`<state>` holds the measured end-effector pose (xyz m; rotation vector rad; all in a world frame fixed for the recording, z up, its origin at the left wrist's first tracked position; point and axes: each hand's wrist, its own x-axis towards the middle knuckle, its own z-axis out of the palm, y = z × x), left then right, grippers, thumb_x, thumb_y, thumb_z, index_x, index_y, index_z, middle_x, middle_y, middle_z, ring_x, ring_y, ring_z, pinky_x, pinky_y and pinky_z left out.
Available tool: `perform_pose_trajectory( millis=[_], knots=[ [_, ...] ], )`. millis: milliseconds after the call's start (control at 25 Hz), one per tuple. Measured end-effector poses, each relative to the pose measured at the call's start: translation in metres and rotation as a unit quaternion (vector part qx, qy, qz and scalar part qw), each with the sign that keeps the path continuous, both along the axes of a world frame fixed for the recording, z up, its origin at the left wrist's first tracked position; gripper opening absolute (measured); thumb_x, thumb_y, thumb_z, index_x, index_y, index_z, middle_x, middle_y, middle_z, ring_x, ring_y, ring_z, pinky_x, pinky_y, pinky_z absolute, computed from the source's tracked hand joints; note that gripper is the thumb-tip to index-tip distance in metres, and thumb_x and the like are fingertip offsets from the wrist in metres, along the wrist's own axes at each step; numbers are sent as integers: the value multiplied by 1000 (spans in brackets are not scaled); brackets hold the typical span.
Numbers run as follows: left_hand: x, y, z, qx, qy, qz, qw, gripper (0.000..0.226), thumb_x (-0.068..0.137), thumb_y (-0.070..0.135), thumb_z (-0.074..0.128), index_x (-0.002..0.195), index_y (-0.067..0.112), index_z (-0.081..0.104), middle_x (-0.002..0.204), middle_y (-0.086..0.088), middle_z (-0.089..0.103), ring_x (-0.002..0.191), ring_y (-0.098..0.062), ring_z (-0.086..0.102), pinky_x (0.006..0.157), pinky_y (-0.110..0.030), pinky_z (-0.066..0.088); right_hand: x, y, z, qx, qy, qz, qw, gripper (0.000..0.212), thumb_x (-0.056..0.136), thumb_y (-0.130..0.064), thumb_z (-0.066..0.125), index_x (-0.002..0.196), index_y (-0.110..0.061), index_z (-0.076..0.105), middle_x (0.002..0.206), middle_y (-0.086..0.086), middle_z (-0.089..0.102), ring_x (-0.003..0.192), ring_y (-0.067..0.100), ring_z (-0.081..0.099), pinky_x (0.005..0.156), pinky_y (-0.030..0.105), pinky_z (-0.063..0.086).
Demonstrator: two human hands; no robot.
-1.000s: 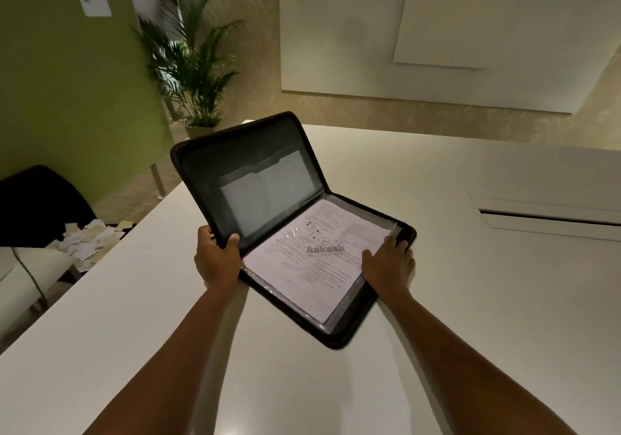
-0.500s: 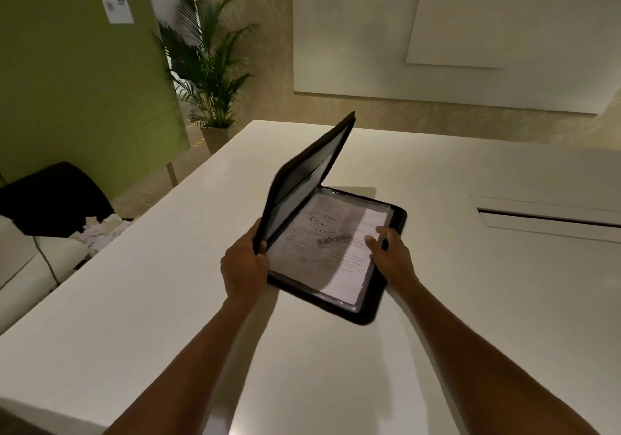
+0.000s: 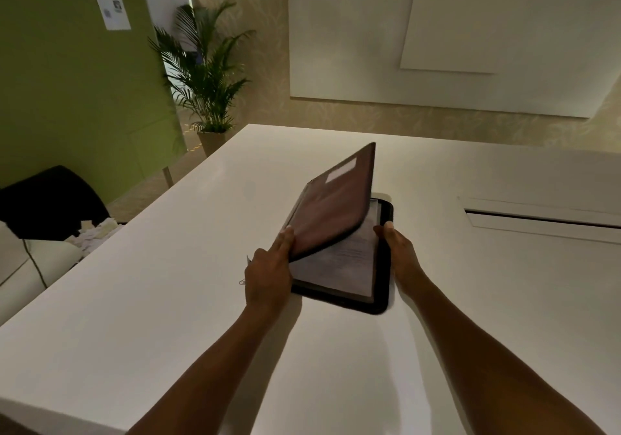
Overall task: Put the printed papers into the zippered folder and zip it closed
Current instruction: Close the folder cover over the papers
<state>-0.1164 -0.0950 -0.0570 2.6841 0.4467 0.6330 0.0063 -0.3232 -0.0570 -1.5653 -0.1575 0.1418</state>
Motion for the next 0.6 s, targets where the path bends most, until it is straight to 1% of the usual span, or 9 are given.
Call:
perform_pose_trajectory(
  millis=[40, 80, 120, 160, 240, 320, 400, 480, 600],
  knots=[
    [1, -4, 0, 42, 19, -6, 999, 70, 93, 4, 38, 154, 35, 22, 128, -11, 58, 90, -33, 57, 74, -40, 49, 1, -1, 0, -6, 15, -5, 1000, 66, 78, -81, 49, 107, -28, 75, 107, -1, 76, 96, 17, 73, 76, 28, 59],
    [2, -7, 0, 81, 40, -12, 996, 71, 92, 2, 39, 155, 30, 22, 146, -7, 47, 92, -32, 56, 72, -41, 49, 3, -3, 0, -13, 22, -6, 1000, 71, 75, -85, 47, 108, -28, 75, 108, 1, 76, 98, 19, 72, 82, 33, 58],
    [5, -9, -1, 110, 59, -18, 992, 69, 93, 4, 40, 155, 26, 20, 157, -1, 35, 95, -31, 55, 72, -40, 48, 5, -6, 1, -16, 25, -3, 1000, 75, 73, -87, 45, 108, -29, 75, 108, 1, 76, 99, 19, 72, 85, 34, 57],
    [7, -12, -1, 130, 73, -21, 989, 65, 95, 7, 39, 155, 23, 20, 161, 2, 27, 97, -30, 54, 71, -40, 48, 6, -8, 1, -12, 26, 4, 1000, 75, 73, -87, 43, 109, -29, 75, 107, 1, 76, 98, 18, 73, 83, 33, 57],
    [11, -17, 0, 147, 84, -31, 985, 57, 98, 13, 40, 152, 20, 23, 160, 1, 28, 98, -30, 55, 70, -37, 47, 7, -14, 0, 14, 27, 21, 999, 73, 77, -83, 45, 110, -26, 75, 106, 1, 77, 95, 17, 74, 73, 25, 59],
    [14, -25, 0, 158, 95, -41, 982, 52, 99, 16, 41, 148, 16, 26, 156, -3, 33, 99, -30, 54, 71, -35, 45, 8, -19, 0, 27, 27, 20, 999, 68, 80, -77, 50, 111, -22, 75, 107, 2, 76, 96, 17, 74, 70, 22, 59],
    [19, -34, 1, 170, 108, -49, 978, 49, 101, 19, 41, 147, 12, 27, 153, -7, 37, 105, -32, 54, 78, -36, 47, 10, -25, -1, 34, 36, 11, 999, 61, 82, -71, 54, 110, -22, 75, 107, 4, 76, 96, 20, 74, 73, 26, 59],
    [23, -41, 1, 183, 123, -49, 974, 48, 102, 18, 41, 147, 7, 27, 149, -13, 40, 111, -36, 53, 86, -39, 48, 12, -32, -1, 39, 51, 3, 998, 49, 86, -62, 57, 106, -22, 77, 105, 6, 77, 94, 22, 74, 74, 31, 58],
    [27, -51, 1, 216, 143, -45, 965, 46, 102, 11, 36, 146, 0, 26, 145, -18, 42, 115, -37, 51, 88, -41, 47, 14, -43, 0, 8, 58, -21, 998, 28, 88, -40, 66, 98, -17, 78, 100, 6, 77, 94, 26, 74, 74, 31, 58]
  ],
)
